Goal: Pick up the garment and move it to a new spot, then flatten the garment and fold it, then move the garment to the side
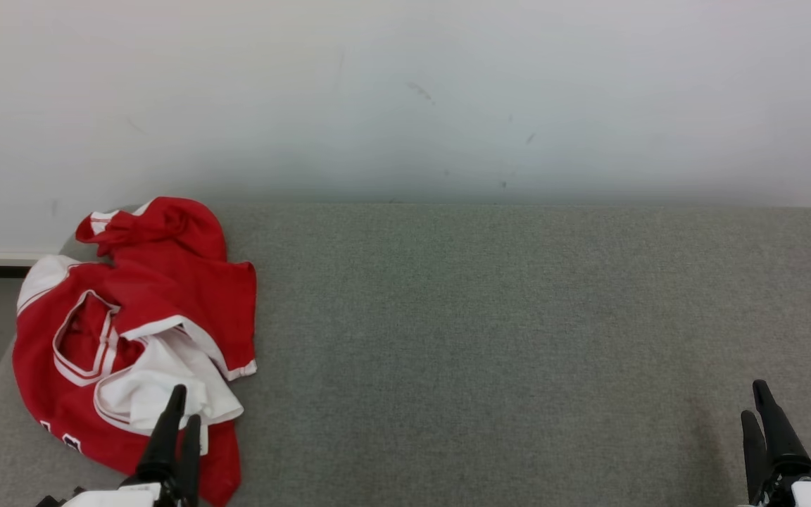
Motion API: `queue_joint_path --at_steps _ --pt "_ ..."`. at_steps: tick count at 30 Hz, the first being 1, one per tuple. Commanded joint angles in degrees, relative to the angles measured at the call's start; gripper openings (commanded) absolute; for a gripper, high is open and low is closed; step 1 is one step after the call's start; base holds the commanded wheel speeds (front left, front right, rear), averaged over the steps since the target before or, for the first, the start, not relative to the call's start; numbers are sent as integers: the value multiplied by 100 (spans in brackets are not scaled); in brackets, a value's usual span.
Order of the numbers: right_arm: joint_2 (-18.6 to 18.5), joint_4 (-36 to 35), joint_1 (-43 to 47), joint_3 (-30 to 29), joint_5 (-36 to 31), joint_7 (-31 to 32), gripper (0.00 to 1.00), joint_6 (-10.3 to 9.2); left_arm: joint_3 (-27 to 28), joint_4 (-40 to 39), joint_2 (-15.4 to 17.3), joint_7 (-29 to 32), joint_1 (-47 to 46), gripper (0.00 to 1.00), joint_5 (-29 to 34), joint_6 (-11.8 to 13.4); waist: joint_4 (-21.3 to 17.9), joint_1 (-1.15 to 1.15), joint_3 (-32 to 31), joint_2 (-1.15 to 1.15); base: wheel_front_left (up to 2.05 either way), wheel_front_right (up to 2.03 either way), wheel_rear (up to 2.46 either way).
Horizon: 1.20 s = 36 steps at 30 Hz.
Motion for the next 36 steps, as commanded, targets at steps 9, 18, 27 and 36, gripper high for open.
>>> queue_joint_path --at_steps 9,18,27,36 --pt "-150 -213 -40 196 -752 -282 100 -1 -150 -117 32 -269 -82 100 431 2 8 0 -2 0 0 0 0" --pt "-287 -338 6 417 -1881 -511 100 -2 -317 -203 37 -498 -73 100 1350 18 3 0 -15 0 0 0 0" --pt "-370 -426 45 531 -2956 -714 100 -2 -449 -290 42 -701 -46 100 2395 49 -22 0 -22 0 0 0 0" --pt "-445 -393 72 537 -3931 -902 100 -3 -573 -314 47 -887 -7 100 3665 71 -65 0 -31 0 0 0 0"
